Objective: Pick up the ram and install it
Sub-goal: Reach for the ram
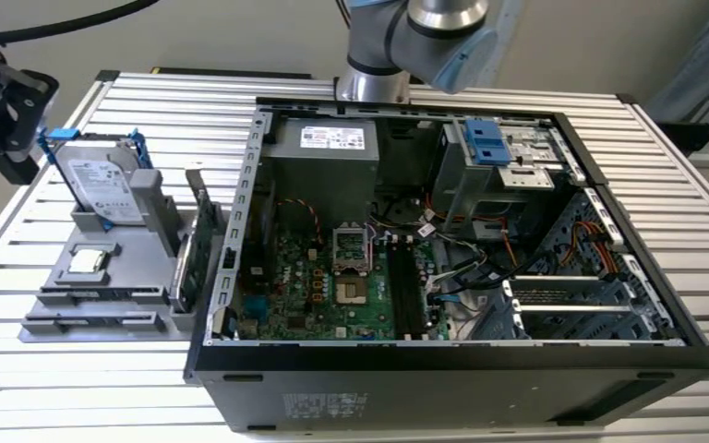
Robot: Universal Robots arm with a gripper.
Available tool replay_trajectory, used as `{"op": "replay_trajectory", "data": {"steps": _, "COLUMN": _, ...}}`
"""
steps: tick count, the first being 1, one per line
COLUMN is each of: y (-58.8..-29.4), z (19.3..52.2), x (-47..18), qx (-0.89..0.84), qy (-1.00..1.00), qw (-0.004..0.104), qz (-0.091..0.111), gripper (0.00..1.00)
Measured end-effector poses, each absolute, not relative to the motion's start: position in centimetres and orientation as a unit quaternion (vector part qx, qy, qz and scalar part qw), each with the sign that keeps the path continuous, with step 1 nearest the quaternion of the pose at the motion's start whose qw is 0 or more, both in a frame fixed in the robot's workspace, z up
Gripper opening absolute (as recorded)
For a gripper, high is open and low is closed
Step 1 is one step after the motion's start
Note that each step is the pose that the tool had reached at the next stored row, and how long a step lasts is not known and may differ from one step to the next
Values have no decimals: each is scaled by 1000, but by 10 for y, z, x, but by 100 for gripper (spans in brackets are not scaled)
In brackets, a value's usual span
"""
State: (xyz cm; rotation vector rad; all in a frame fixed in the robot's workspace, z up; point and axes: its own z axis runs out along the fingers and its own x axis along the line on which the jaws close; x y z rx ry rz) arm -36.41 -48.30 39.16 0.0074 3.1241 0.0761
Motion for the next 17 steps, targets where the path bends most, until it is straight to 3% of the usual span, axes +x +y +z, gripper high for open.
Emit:
{"op": "replay_trajectory", "data": {"steps": 12, "y": -498, "z": 391, "x": -364, "qx": 2, "qy": 1000, "qw": 8, "qz": 24, "gripper": 0}}
{"op": "replay_trajectory", "data": {"steps": 14, "y": -498, "z": 388, "x": -364, "qx": 3, "qy": 1000, "qw": -1, "qz": 25, "gripper": 0}}
{"op": "replay_trajectory", "data": {"steps": 17, "y": -498, "z": 388, "x": -364, "qx": 3, "qy": 1000, "qw": -1, "qz": 25, "gripper": 0}}
